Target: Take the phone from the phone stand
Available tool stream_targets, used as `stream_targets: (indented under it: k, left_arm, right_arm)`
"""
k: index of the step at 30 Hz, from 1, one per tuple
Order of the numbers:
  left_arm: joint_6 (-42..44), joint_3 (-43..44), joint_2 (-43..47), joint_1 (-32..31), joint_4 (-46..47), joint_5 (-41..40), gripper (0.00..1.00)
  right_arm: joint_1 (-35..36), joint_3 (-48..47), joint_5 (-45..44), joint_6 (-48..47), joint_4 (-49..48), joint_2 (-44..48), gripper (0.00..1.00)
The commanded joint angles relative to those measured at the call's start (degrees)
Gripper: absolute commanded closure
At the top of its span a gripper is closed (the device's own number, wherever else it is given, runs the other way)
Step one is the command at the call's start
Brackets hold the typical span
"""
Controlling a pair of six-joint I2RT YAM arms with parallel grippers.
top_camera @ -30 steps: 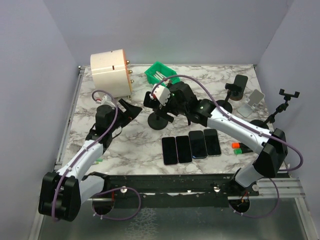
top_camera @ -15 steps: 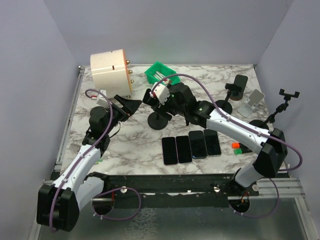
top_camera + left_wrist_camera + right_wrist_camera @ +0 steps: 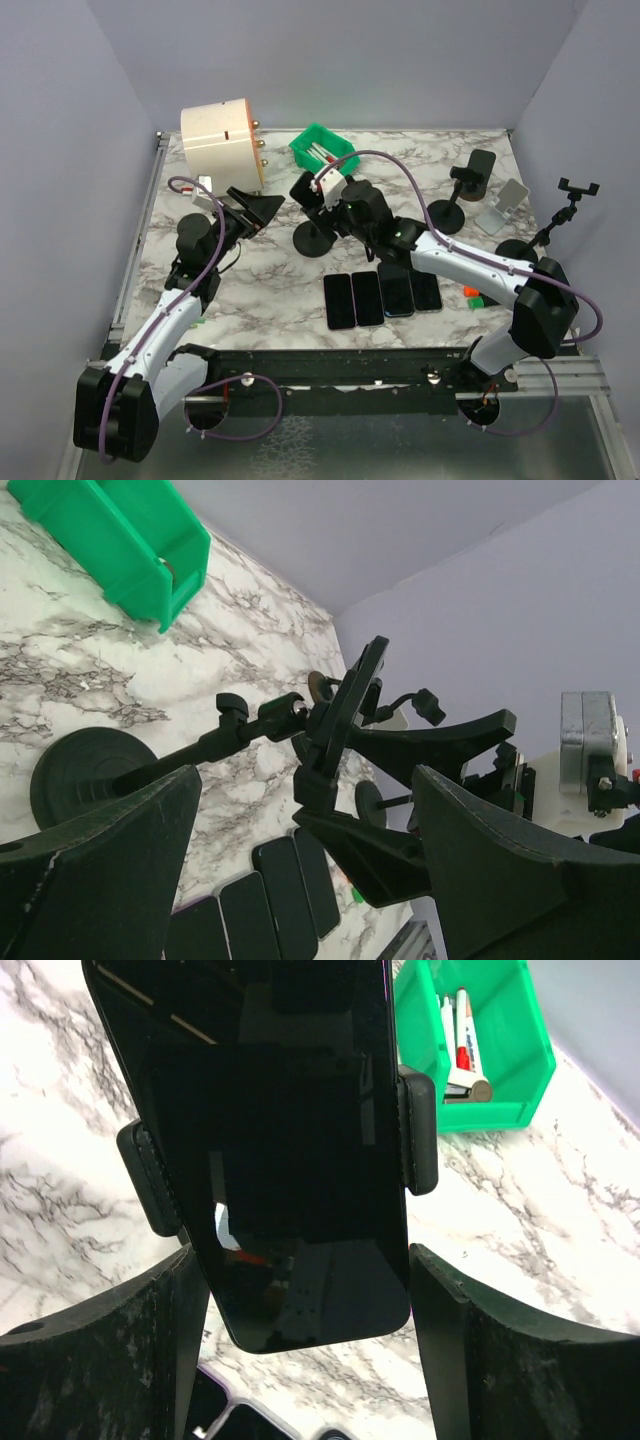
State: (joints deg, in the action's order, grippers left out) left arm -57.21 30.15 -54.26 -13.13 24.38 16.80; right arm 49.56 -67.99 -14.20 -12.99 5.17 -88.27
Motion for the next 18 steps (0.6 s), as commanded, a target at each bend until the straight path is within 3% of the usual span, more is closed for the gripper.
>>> stream_targets:
  k: [1,18]
  left_arm:
    - [0.30,-0.45,-0.78,0.38,2.14,1.57,0.12]
    - [0.34,-1.92,-1.60,0.37,4.13,1.45,0.12]
  right_arm:
    - [-0.39,2.16,-4.30,8.64,-2.86,0.80,0.48]
    - [-0.34,3.07,-10.98,29.11,-2.17,1.67,0.52]
